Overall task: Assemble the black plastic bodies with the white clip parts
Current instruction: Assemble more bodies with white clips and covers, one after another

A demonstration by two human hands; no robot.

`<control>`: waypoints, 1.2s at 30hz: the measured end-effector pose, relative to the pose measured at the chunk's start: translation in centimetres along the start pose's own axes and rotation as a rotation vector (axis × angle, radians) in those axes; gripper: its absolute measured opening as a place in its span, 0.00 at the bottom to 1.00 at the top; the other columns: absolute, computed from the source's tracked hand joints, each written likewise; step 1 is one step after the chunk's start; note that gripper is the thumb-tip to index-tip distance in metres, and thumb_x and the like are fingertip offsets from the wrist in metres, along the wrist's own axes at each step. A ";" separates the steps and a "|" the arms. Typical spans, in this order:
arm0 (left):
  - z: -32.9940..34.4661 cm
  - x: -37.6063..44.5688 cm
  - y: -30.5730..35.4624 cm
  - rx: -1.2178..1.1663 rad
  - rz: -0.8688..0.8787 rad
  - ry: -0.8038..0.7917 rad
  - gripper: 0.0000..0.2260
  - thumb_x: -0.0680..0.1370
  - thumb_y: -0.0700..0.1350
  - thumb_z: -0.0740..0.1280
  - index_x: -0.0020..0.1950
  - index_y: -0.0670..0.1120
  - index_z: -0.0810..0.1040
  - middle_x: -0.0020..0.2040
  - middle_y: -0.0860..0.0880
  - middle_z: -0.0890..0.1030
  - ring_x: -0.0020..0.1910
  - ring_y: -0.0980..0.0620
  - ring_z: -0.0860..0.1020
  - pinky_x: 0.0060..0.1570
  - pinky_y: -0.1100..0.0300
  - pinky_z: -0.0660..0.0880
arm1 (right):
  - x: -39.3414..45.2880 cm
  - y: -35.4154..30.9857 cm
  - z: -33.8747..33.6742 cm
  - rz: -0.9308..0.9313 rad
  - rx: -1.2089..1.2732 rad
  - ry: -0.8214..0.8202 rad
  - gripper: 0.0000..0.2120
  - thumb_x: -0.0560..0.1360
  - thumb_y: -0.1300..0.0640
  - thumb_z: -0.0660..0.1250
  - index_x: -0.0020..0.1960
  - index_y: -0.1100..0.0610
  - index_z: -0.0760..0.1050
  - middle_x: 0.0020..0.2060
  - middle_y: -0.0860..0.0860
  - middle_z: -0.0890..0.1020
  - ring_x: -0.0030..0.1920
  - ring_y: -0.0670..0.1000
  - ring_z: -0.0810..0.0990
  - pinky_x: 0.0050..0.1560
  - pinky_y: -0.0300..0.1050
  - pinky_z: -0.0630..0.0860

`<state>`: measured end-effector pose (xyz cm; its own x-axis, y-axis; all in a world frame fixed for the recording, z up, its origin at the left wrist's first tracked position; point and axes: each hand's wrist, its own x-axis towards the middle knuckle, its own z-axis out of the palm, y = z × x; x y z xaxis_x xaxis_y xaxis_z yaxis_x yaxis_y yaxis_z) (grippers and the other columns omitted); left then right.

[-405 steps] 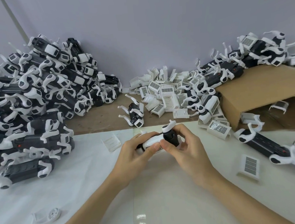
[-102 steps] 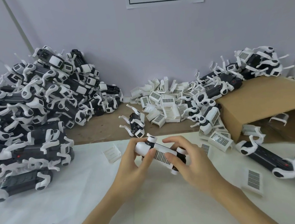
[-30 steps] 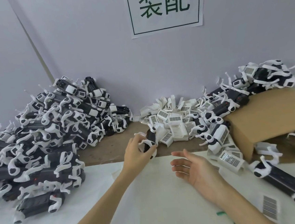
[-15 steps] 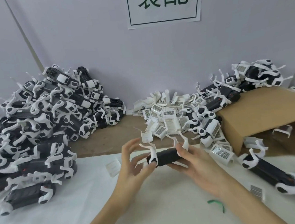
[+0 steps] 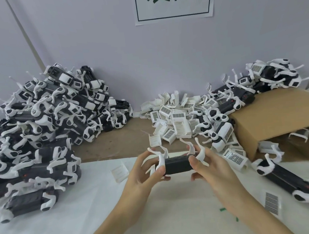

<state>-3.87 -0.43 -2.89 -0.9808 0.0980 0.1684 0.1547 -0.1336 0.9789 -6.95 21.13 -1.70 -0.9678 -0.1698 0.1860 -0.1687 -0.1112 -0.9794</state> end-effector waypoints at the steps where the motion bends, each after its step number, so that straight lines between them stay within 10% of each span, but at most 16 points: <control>1: 0.1 0.1 -0.1 -0.016 -0.003 0.009 0.29 0.77 0.55 0.75 0.77 0.54 0.71 0.69 0.46 0.82 0.62 0.38 0.83 0.64 0.40 0.78 | 0.0 0.2 -0.2 -0.011 0.052 -0.005 0.25 0.69 0.40 0.77 0.61 0.51 0.82 0.57 0.50 0.85 0.53 0.50 0.84 0.55 0.52 0.81; 7: 0.2 -0.1 -0.2 -0.074 -0.138 0.040 0.26 0.74 0.63 0.74 0.71 0.58 0.78 0.55 0.42 0.81 0.41 0.35 0.82 0.36 0.49 0.78 | 0.0 0.6 -1.0 -0.028 0.067 -0.065 0.30 0.69 0.44 0.80 0.69 0.43 0.78 0.66 0.46 0.82 0.65 0.49 0.82 0.63 0.43 0.78; 13: 0.1 0.0 0.7 -0.365 -0.162 -0.013 0.34 0.74 0.69 0.68 0.70 0.45 0.78 0.58 0.41 0.82 0.48 0.36 0.80 0.39 0.48 0.78 | -0.6 -0.3 -0.7 -0.079 -0.110 -0.239 0.30 0.80 0.50 0.74 0.76 0.31 0.68 0.72 0.37 0.76 0.67 0.44 0.80 0.63 0.39 0.78; 19: 0.6 -0.2 0.8 -0.152 -0.071 0.225 0.12 0.84 0.55 0.65 0.51 0.46 0.71 0.53 0.38 0.77 0.39 0.43 0.74 0.40 0.55 0.78 | -0.7 -0.1 -0.8 0.040 0.072 -0.418 0.38 0.76 0.74 0.62 0.78 0.42 0.69 0.66 0.57 0.81 0.64 0.62 0.83 0.64 0.49 0.79; 22: 0.7 -0.4 0.9 0.007 0.051 0.275 0.09 0.82 0.53 0.70 0.59 0.54 0.73 0.60 0.46 0.79 0.43 0.46 0.77 0.40 0.61 0.78 | -0.5 -0.2 -0.4 0.224 0.489 -0.370 0.30 0.73 0.65 0.71 0.74 0.56 0.74 0.62 0.67 0.80 0.63 0.67 0.81 0.63 0.52 0.80; 26: 0.9 -0.6 0.9 0.122 0.160 0.231 0.23 0.71 0.55 0.79 0.63 0.58 0.77 0.57 0.54 0.83 0.48 0.54 0.84 0.48 0.64 0.79 | -0.4 1.2 0.5 0.213 0.201 -0.129 0.28 0.77 0.43 0.71 0.65 0.65 0.79 0.60 0.63 0.83 0.59 0.62 0.84 0.59 0.54 0.81; 36: 2.5 -1.5 1.7 0.307 0.325 0.268 0.14 0.73 0.56 0.78 0.56 0.57 0.82 0.50 0.53 0.86 0.52 0.52 0.85 0.54 0.66 0.78 | -1.0 1.1 1.6 0.284 0.391 0.020 0.28 0.83 0.47 0.60 0.65 0.72 0.77 0.62 0.67 0.82 0.65 0.66 0.81 0.71 0.62 0.74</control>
<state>-1.86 1.70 -1.18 -0.8660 -0.1621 0.4730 0.4444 0.1843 0.8767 -5.91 19.62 -2.83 -0.9695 -0.2284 -0.0895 0.1817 -0.4233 -0.8876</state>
